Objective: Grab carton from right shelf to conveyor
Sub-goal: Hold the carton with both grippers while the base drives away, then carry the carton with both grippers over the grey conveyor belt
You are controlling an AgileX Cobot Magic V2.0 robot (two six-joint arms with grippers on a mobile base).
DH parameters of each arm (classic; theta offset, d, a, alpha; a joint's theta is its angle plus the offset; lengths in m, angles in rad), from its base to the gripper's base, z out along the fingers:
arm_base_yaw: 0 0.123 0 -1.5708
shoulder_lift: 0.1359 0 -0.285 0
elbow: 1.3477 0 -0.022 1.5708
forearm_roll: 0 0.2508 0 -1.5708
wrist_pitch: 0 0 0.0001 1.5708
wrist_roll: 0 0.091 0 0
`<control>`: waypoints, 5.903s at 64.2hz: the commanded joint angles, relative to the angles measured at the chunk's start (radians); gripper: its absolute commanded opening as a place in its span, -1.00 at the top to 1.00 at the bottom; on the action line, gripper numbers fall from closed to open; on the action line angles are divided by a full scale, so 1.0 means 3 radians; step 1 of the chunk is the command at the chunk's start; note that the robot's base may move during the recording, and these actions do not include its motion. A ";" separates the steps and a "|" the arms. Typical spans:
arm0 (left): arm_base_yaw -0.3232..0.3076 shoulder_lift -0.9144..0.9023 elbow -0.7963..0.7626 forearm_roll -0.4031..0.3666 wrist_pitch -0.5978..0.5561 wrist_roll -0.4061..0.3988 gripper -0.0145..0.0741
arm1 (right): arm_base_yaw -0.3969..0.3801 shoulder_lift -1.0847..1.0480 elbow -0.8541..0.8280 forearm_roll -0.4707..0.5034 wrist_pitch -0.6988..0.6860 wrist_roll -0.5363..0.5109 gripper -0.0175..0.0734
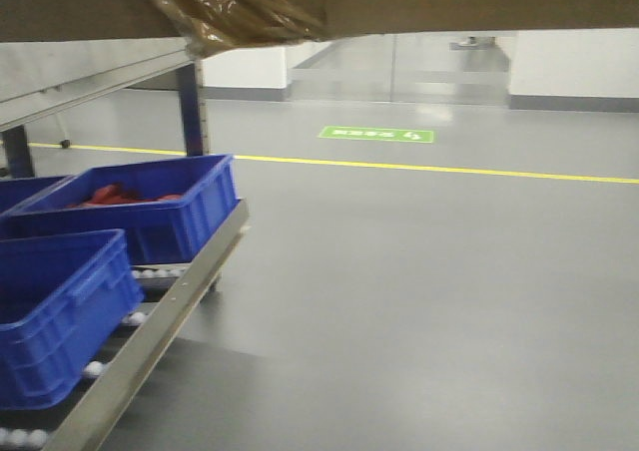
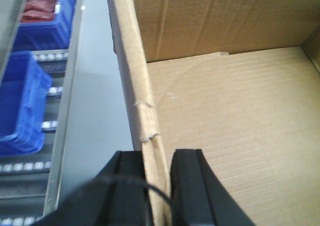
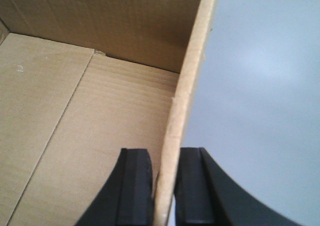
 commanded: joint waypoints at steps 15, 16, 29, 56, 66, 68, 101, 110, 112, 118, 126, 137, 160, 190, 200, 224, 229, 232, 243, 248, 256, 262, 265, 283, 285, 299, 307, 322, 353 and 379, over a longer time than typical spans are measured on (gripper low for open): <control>-0.0014 -0.0043 -0.0023 0.0037 -0.0094 0.0030 0.71 | -0.0014 -0.0040 -0.0015 -0.0048 -0.0118 -0.0054 0.74; -0.0014 -0.0043 -0.0023 0.0037 -0.0094 0.0030 0.71 | -0.0014 -0.0040 -0.0015 -0.0048 -0.0118 -0.0054 0.74; -0.0014 -0.0043 -0.0023 0.0037 -0.0094 0.0030 0.71 | -0.0014 -0.0040 -0.0015 -0.0048 -0.0118 -0.0054 0.74; -0.0014 -0.0043 -0.0023 0.0037 -0.0094 0.0030 0.71 | -0.0014 -0.0040 -0.0015 -0.0048 -0.0118 -0.0054 0.74; -0.0014 -0.0043 -0.0023 0.0037 -0.0094 0.0030 0.71 | -0.0014 -0.0040 -0.0015 -0.0048 -0.0118 -0.0054 0.74; -0.0014 -0.0043 -0.0023 0.0037 -0.0094 0.0030 0.71 | -0.0014 -0.0040 -0.0015 -0.0048 -0.0118 -0.0054 0.74; -0.0014 -0.0043 -0.0023 0.0037 -0.0094 0.0030 0.71 | -0.0014 -0.0040 -0.0015 -0.0048 -0.0118 -0.0054 0.74; -0.0014 -0.0043 -0.0023 0.0037 -0.0094 0.0030 0.71 | -0.0014 -0.0040 -0.0015 -0.0048 -0.0118 -0.0054 0.74; -0.0014 -0.0043 -0.0023 0.0037 -0.0094 0.0030 0.71 | -0.0014 -0.0040 -0.0015 -0.0048 -0.0118 -0.0054 0.74; -0.0014 -0.0043 -0.0023 0.0037 -0.0094 0.0030 0.71 | -0.0014 -0.0040 -0.0015 -0.0048 -0.0118 -0.0054 0.74; -0.0014 -0.0043 -0.0023 0.0037 -0.0094 0.0030 0.71 | -0.0014 -0.0040 -0.0015 -0.0048 -0.0118 -0.0054 0.74; -0.0014 -0.0043 -0.0023 0.0037 -0.0094 0.0030 0.71 | -0.0014 -0.0040 -0.0015 -0.0048 -0.0170 -0.0054 0.74; -0.0014 -0.0043 -0.0023 0.0037 -0.0094 0.0030 0.71 | -0.0014 -0.0040 -0.0015 -0.0048 -0.0590 -0.0054 0.74; -0.0014 -0.0043 -0.0023 0.0037 -0.0094 0.0030 0.71 | -0.0014 -0.0040 -0.0015 -0.0048 -0.0836 -0.0054 0.74; -0.0014 -0.0043 -0.0023 0.0095 -0.0094 0.0030 0.71 | -0.0014 -0.0040 -0.0015 -0.0048 -0.0836 -0.0054 0.74; -0.0014 -0.0043 -0.0023 0.0403 -0.0094 0.0030 0.71 | -0.0014 -0.0040 -0.0015 -0.0048 -0.0843 -0.0054 0.74; -0.0014 -0.0043 -0.0023 0.0488 -0.0094 0.0030 0.71 | -0.0014 -0.0040 -0.0015 -0.0048 -0.0843 -0.0054 0.74; -0.0014 -0.0043 -0.0023 0.0540 -0.0094 0.0030 0.71 | -0.0014 -0.0040 -0.0015 -0.0048 -0.0843 -0.0054 0.74; -0.0014 -0.0043 -0.0023 0.0705 -0.0094 0.0030 0.71 | -0.0014 -0.0040 -0.0015 -0.0048 -0.0851 -0.0054 0.74; -0.0014 -0.0043 -0.0023 0.0770 -0.0094 0.0030 0.71 | -0.0014 -0.0040 -0.0015 -0.0048 -0.0851 -0.0054 0.74; -0.0014 -0.0043 -0.0023 0.0801 -0.0094 0.0030 0.71 | -0.0014 -0.0040 -0.0015 -0.0048 -0.0851 -0.0054 0.74; -0.0014 -0.0043 -0.0023 0.0801 -0.0094 0.0030 0.71 | -0.0014 -0.0040 -0.0015 -0.0048 -0.0851 -0.0054 0.74; -0.0014 -0.0043 -0.0023 0.0801 -0.0094 0.0030 0.71 | -0.0014 -0.0040 -0.0015 -0.0048 -0.0851 -0.0054 0.74; -0.0014 -0.0043 -0.0023 0.0801 -0.0094 0.0030 0.71 | -0.0014 -0.0040 -0.0015 -0.0048 -0.0851 -0.0054 0.74; -0.0014 -0.0043 -0.0023 0.0801 -0.0094 0.0030 0.71 | -0.0014 -0.0040 -0.0015 -0.0048 -0.0851 -0.0054 0.74; -0.0014 -0.0043 -0.0023 0.0801 -0.0094 0.0030 0.71 | -0.0014 -0.0040 -0.0015 -0.0048 -0.0851 -0.0054 0.74; -0.0014 -0.0043 -0.0023 0.0801 -0.0094 0.0030 0.71 | -0.0014 -0.0040 -0.0015 -0.0048 -0.0851 -0.0054 0.74; -0.0014 -0.0043 -0.0023 0.0801 -0.0094 0.0030 0.71 | -0.0014 -0.0040 -0.0015 -0.0048 -0.0851 -0.0054 0.74; -0.0014 -0.0043 -0.0023 0.0801 -0.0094 0.0030 0.71 | -0.0014 -0.0040 -0.0015 -0.0048 -0.0851 -0.0054 0.74; -0.0014 -0.0043 -0.0023 0.0801 -0.0094 0.0030 0.71 | -0.0014 -0.0040 -0.0015 -0.0048 -0.0851 -0.0054 0.74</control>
